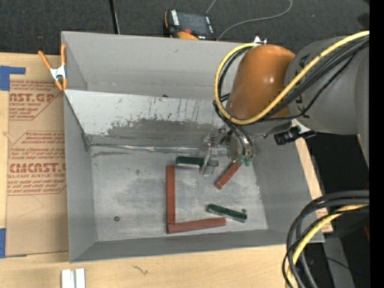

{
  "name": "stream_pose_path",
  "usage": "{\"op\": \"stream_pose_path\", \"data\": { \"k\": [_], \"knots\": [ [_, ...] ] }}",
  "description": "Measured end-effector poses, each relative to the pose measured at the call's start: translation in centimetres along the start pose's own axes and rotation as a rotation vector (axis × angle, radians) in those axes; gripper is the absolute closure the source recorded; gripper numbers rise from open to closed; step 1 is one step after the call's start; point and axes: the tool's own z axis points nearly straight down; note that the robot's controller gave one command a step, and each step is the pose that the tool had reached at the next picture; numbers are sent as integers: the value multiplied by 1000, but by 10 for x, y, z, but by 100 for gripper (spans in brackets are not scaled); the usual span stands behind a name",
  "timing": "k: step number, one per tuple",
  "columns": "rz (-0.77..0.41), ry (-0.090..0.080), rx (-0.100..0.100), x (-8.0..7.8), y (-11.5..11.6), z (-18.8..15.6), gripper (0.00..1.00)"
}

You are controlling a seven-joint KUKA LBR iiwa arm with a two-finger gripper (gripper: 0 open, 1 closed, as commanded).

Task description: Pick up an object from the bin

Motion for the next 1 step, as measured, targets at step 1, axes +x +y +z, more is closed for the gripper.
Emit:
{"op": "stream_pose_path", "data": {
  "k": [1],
  "knots": [
    [11,-2,2,3,-27,-113,100]
  ]
}}
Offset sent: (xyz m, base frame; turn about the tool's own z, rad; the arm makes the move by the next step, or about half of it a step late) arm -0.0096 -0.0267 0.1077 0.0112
